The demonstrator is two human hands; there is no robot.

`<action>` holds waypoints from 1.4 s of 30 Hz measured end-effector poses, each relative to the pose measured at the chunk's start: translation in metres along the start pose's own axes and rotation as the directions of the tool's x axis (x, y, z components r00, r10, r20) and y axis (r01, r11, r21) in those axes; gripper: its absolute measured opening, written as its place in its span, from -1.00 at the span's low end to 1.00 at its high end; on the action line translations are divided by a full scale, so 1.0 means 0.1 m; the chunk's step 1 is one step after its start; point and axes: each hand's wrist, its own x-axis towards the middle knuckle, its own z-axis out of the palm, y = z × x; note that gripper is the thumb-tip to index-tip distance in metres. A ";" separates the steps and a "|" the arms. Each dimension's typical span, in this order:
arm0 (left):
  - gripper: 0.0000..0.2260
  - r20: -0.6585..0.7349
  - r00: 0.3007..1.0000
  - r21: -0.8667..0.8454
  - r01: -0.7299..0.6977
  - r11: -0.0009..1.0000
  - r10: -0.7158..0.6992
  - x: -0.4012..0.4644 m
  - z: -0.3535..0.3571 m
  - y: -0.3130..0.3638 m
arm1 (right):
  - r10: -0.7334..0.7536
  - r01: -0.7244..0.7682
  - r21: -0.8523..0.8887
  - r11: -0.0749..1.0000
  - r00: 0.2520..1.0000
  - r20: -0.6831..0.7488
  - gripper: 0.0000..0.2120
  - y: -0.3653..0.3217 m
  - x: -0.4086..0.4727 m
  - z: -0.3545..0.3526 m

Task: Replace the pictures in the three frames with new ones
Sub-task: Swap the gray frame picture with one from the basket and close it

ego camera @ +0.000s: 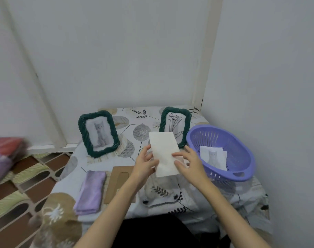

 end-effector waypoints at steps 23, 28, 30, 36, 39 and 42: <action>-0.51 0.065 0.998 0.930 -0.055 0.364 -0.016 -0.09 -0.69 -0.44 | 0.160 -0.057 -0.369 0.928 0.953 0.256 -0.50 0.25 -0.05 0.45; -0.52 0.032 0.998 0.929 -0.009 0.370 -0.058 -0.09 -0.68 -0.45 | 0.193 -0.110 -0.326 0.939 0.953 0.233 -0.53 0.26 -0.03 0.42; -0.52 0.017 0.997 0.916 0.012 0.401 -0.070 -0.09 -0.68 -0.45 | 0.210 -0.139 -0.310 0.941 0.955 0.208 -0.58 0.25 0.00 0.39; -0.51 -0.006 0.996 0.921 0.039 0.388 -0.087 -0.11 -0.67 -0.47 | 0.265 -0.179 -0.329 0.927 0.934 0.238 -0.54 0.23 0.01 0.37; -0.52 -0.010 0.997 0.927 0.040 0.372 -0.082 -0.12 -0.65 -0.47 | 0.251 -0.165 -0.340 0.926 0.941 0.227 -0.55 0.23 -0.01 0.38; -0.52 -0.011 0.998 0.933 0.032 0.359 -0.062 -0.12 -0.64 -0.47 | 0.250 -0.175 -0.321 0.931 0.945 0.209 -0.55 0.23 -0.01 0.39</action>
